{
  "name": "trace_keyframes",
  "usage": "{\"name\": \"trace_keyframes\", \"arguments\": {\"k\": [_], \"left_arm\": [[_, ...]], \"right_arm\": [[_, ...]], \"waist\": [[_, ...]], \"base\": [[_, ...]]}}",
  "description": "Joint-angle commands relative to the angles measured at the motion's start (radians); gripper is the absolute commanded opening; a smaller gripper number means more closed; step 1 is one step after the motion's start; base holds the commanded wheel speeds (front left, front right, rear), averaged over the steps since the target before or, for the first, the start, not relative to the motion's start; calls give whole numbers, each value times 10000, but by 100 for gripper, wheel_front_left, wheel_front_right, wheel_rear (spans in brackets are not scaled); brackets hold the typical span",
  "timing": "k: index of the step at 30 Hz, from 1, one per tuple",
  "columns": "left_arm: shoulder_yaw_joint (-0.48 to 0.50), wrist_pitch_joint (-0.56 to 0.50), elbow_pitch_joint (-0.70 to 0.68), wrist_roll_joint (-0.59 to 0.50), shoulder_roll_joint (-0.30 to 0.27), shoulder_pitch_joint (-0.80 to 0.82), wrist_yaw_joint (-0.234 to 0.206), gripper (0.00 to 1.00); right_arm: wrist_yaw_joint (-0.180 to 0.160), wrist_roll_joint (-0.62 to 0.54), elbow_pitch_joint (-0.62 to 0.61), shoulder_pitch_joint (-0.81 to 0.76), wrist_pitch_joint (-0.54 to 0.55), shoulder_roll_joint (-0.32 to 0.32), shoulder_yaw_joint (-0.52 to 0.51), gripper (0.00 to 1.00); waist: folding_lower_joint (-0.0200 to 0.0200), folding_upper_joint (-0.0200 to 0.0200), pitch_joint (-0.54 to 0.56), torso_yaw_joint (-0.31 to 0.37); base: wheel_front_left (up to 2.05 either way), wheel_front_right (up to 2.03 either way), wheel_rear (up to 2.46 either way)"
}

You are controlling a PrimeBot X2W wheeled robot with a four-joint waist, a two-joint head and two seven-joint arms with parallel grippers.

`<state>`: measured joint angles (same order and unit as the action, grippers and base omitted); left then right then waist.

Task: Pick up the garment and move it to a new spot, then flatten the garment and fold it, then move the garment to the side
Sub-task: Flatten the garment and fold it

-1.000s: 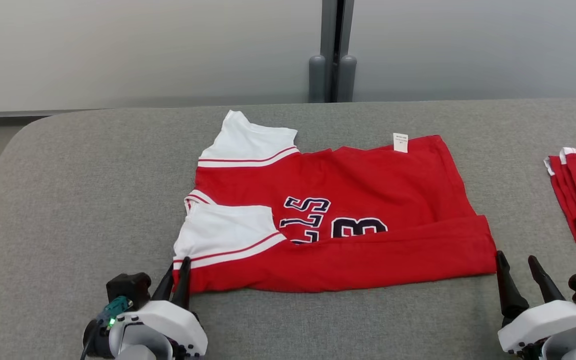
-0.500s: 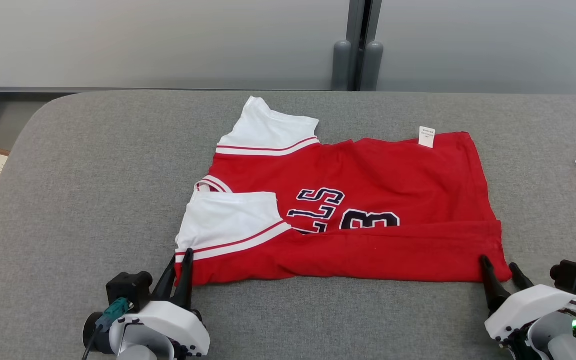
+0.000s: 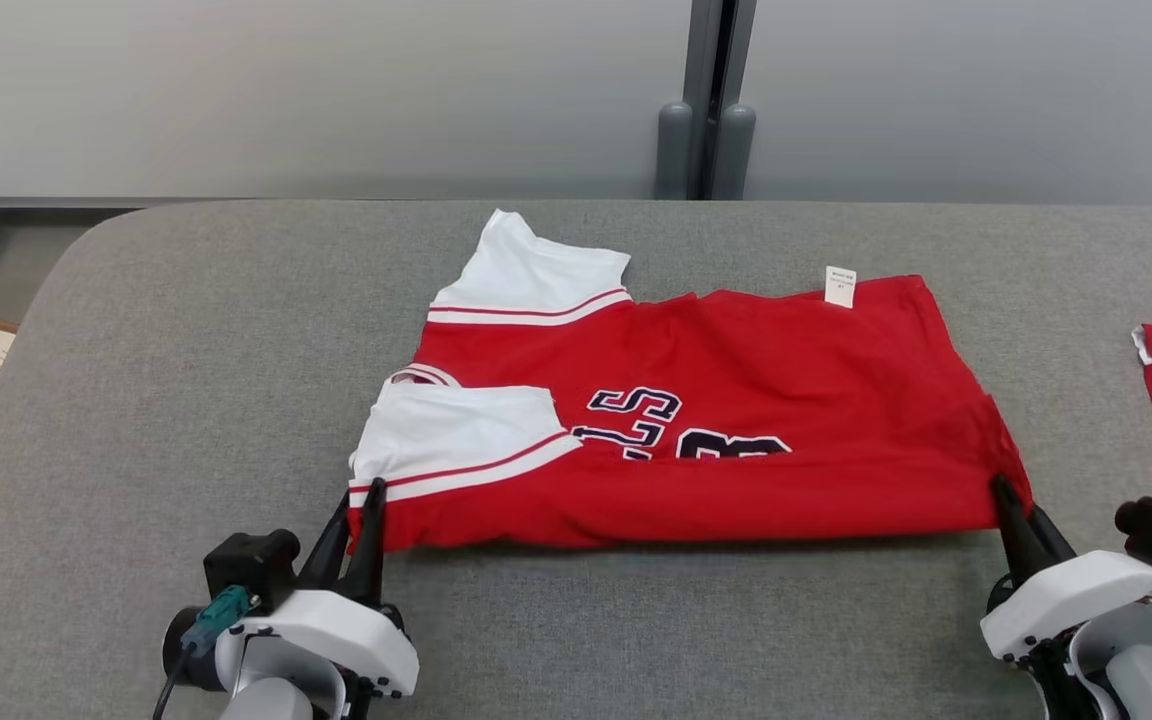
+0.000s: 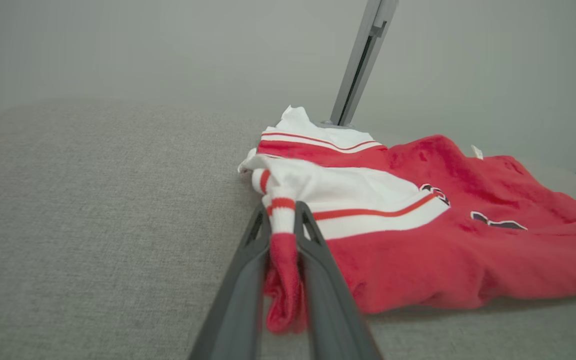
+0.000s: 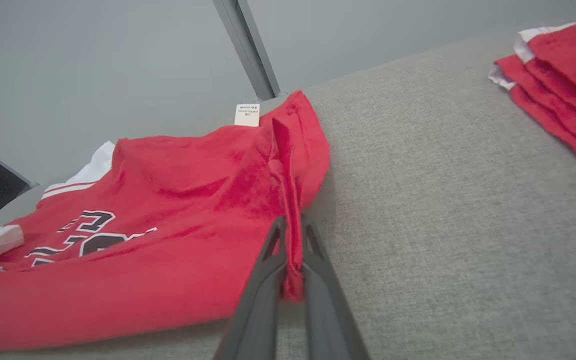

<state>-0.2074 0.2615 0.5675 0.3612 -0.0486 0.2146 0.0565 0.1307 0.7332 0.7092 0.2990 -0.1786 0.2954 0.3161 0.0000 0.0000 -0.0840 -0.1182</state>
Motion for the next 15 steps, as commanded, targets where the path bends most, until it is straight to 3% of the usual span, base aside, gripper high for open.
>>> {"name": "trace_keyframes", "arguments": {"k": [1,7,15], "left_arm": [[107,43,-193,27,-51,86,33,0],[211,42,-760,81,-50,-95,-39,0],[-297,-130,-157,108,-115,-639,164,0]], "right_arm": [[2,19,-185,85,-170,172,60,0],[0,-321,-671,145,-239,593,166,0],[0,-404,-793,-782,1019,655,-377,0]], "waist": [[0,0,127,72],[0,0,410,183],[0,0,810,180]], "base": [[0,0,0],[0,0,0],[0,0,0]]}}
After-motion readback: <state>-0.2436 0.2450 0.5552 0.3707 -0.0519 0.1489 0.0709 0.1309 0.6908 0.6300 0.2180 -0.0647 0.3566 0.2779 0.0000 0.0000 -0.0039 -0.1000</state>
